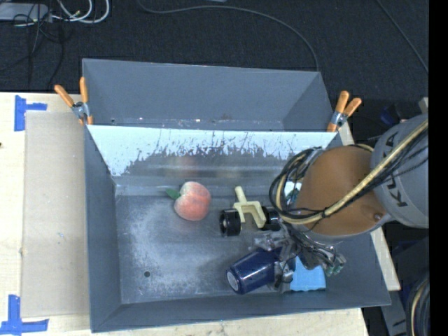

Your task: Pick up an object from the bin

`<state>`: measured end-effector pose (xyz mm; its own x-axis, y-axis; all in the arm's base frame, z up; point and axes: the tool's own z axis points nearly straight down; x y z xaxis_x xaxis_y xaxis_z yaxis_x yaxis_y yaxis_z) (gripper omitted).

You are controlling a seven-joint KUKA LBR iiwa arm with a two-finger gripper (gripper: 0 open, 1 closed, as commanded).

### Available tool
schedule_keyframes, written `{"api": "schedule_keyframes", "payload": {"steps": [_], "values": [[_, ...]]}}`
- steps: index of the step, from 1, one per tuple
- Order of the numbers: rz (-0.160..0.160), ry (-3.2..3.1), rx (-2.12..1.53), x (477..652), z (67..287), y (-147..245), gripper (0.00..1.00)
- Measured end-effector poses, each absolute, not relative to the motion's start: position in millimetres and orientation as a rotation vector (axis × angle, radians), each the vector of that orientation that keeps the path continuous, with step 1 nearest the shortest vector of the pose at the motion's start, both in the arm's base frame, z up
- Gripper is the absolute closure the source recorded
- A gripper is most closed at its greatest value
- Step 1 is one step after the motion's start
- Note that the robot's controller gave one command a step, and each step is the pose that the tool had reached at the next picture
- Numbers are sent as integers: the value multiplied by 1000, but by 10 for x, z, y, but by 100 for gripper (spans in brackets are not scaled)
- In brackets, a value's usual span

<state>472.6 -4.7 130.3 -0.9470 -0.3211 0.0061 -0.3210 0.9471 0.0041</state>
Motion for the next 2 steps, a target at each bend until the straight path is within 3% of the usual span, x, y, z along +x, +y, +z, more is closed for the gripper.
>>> {"api": "schedule_keyframes", "payload": {"steps": [2], "values": [[-3,-3100,507,4742,1807,-48,100]]}}
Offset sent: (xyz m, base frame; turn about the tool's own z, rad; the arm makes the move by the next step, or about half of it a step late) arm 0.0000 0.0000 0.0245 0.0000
